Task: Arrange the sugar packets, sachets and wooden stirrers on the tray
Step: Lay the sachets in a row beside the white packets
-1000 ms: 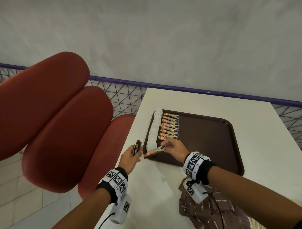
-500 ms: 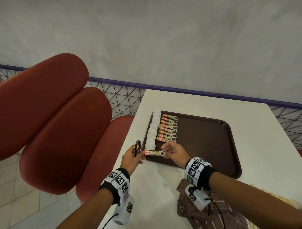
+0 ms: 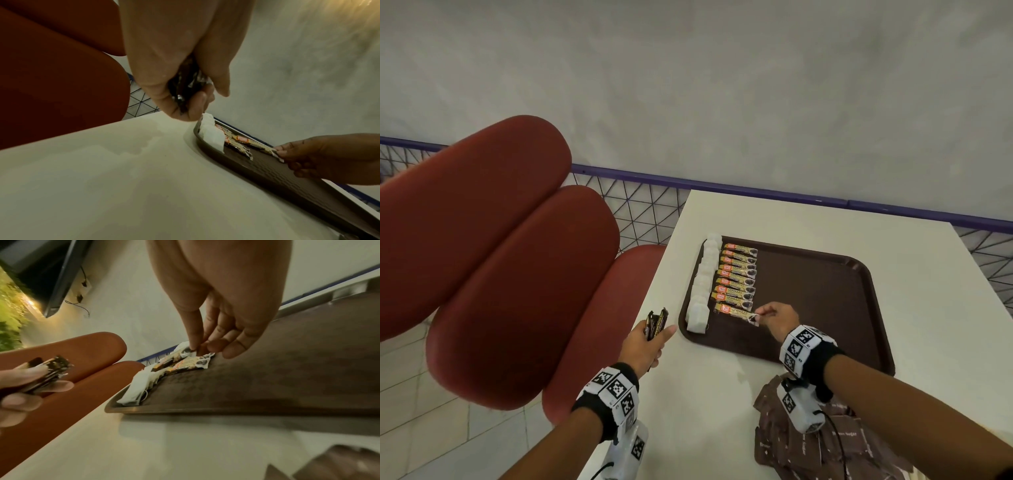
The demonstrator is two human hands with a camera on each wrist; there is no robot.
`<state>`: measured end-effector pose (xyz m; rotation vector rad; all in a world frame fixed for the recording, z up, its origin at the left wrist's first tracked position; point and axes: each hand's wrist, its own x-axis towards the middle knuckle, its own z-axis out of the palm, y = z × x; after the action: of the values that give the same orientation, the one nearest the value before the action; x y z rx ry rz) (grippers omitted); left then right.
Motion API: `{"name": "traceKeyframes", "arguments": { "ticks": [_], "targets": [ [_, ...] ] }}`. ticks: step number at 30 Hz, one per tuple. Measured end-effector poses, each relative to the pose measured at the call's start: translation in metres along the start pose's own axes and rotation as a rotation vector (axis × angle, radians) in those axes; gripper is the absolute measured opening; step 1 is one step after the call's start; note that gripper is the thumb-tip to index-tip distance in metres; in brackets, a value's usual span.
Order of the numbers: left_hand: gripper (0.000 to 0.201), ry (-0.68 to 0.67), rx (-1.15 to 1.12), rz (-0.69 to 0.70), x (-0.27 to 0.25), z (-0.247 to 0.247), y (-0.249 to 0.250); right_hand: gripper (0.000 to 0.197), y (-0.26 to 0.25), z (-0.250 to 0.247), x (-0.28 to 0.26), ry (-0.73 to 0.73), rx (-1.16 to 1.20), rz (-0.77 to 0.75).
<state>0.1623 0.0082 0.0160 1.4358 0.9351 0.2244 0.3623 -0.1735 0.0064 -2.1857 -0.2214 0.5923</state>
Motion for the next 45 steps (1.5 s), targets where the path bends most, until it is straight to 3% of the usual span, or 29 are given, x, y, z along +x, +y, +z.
{"name": "traceKeyframes", "arguments": {
  "ticks": [9, 20, 27, 29, 31, 34, 45],
  "targets": [
    [0.014, 0.029, 0.102, -0.034, 0.001, -0.013, -0.009, 0.01, -0.01, 0.021, 0.021, 0.013, -0.034, 0.107],
    [0.003, -0.013, 0.082, 0.006, -0.001, -0.018, -0.006, 0.03, -0.005, 0.027, 0.028, 0.086, 0.007, 0.133],
    [0.004, -0.03, 0.11, 0.057, -0.005, -0.002, 0.006, 0.017, -0.008, 0.014, 0.015, 0.095, 0.013, 0.077],
    [0.003, -0.031, 0.112, 0.088, -0.008, 0.005, 0.01, 0.016, -0.012, 0.011, 0.004, 0.049, 0.014, 0.001],
    [0.01, -0.034, 0.127, 0.116, -0.009, 0.011, 0.012, 0.022, -0.019, 0.013, -0.01, -0.064, 0.027, -0.072],
    [0.018, -0.069, 0.176, 0.156, -0.008, 0.024, 0.014, 0.015, -0.032, 0.02, -0.029, -0.22, 0.054, -0.138],
    [0.021, -0.134, 0.192, 0.272, -0.014, 0.048, 0.023, 0.013, -0.041, 0.026, -0.049, -0.312, 0.375, -0.072]
  ]
}}
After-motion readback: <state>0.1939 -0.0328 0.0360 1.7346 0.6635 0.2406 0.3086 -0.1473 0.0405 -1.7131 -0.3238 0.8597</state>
